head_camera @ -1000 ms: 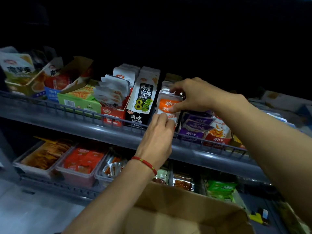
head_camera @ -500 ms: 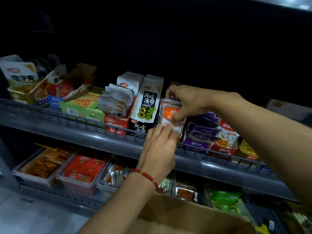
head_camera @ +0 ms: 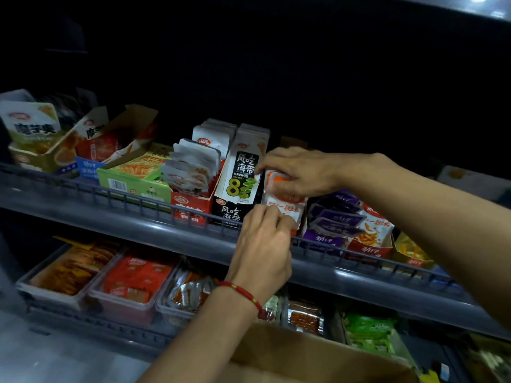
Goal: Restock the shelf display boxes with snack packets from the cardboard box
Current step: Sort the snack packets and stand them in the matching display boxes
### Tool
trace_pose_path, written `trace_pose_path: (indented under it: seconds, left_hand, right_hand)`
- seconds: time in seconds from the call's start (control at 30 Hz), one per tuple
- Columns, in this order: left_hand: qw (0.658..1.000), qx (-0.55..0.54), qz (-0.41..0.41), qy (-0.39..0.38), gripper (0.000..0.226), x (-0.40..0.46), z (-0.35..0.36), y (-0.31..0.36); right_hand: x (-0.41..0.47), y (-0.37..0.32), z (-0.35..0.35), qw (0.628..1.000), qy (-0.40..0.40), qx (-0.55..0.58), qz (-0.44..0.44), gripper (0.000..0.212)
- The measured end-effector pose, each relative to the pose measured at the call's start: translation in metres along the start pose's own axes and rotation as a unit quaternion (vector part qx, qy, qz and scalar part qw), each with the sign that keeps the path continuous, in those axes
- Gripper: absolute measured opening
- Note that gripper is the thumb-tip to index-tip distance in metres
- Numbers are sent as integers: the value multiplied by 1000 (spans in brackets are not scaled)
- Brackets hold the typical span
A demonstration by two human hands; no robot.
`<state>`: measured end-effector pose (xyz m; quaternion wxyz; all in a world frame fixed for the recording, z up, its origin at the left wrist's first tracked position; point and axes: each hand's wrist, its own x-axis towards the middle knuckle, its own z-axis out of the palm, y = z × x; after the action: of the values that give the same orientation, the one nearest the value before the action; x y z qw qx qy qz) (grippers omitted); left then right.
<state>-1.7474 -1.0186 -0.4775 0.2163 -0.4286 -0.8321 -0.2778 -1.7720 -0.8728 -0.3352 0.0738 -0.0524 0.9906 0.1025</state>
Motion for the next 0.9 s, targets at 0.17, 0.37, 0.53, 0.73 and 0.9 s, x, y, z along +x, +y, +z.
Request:
trace_pose_path:
  seconds: [0.17,0.37,0.53,0.73,0.9]
  left_hand:
    - [1000,-9,-5,21,33,2,5,-1]
    - [993,-69,-34,93,30,6,9,0]
    - [971,-149,-108,149,76,27,4,3]
    - [957,-235,-165,34,113,52,-5,-1]
    - [935,-289,-206,-9,116,61,-3,-12]
  right_hand:
    - [-6,10,-2,994,-18,108,11,55]
    - [-24,36,-30,976,134,123,122,32]
    - [-20,40,-18,989,56,83,106,38]
    - [-5,45,-5,984,94,114,98,31]
    - [-1,49,1,981,108,127,102,46]
